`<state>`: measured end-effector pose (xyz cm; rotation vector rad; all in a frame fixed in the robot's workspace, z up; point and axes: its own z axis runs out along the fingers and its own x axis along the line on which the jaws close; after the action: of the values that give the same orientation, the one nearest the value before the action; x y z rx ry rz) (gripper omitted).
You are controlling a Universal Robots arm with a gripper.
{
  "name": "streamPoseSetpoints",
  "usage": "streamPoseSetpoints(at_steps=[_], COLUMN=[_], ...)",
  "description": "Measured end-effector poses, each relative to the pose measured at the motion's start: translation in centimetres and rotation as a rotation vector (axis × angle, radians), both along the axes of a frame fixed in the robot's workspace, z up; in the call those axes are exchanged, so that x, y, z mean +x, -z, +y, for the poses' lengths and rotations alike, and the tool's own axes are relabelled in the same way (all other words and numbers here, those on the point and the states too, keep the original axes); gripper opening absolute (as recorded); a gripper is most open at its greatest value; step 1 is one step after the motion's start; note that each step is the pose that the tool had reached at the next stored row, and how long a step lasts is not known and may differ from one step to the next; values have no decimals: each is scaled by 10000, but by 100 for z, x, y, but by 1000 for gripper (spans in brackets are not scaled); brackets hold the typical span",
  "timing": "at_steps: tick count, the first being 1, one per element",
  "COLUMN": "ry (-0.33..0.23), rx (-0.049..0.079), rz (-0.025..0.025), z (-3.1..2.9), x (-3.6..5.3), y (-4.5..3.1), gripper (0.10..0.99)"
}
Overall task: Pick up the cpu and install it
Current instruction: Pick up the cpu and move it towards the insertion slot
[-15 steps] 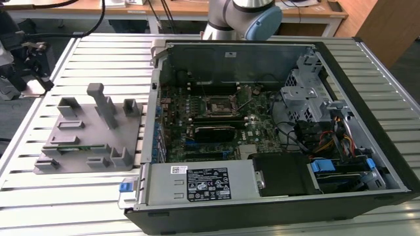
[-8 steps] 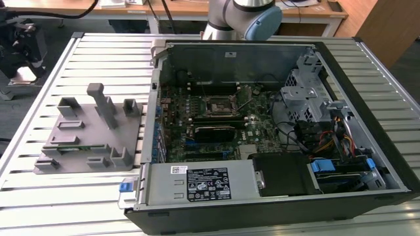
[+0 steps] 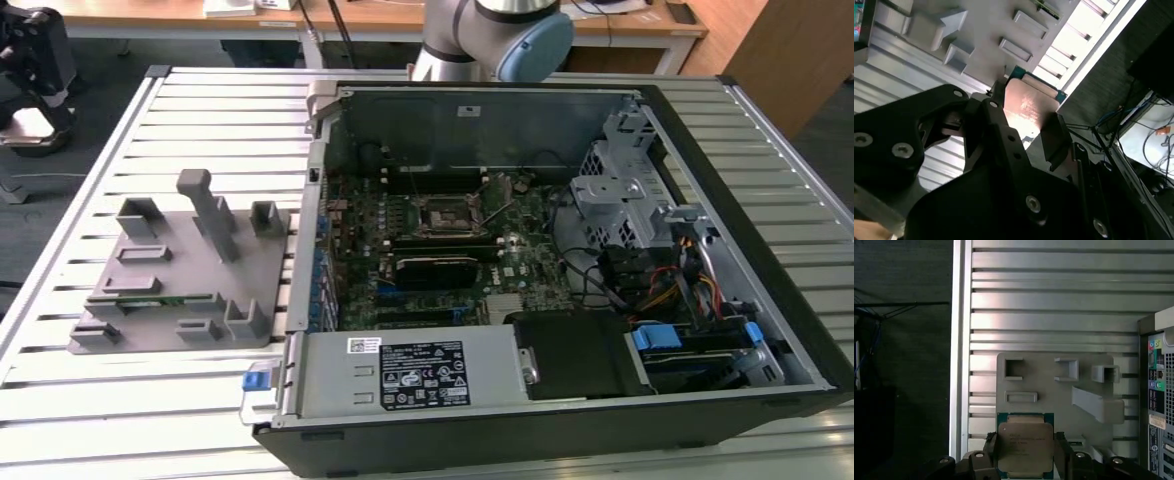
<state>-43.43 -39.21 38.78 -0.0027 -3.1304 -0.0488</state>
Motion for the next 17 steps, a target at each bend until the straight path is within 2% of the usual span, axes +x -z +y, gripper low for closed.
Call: streamPoseSetpoints(at_steps=[2,13,15,17], ry=[-1,-1,0,0], rx=[2,20,19,18], rz=[-2,0,4,4], z=[5,10,15,25], x=[29,530,575,581], y=[1,16,9,-23], gripper=[533,533,533,533])
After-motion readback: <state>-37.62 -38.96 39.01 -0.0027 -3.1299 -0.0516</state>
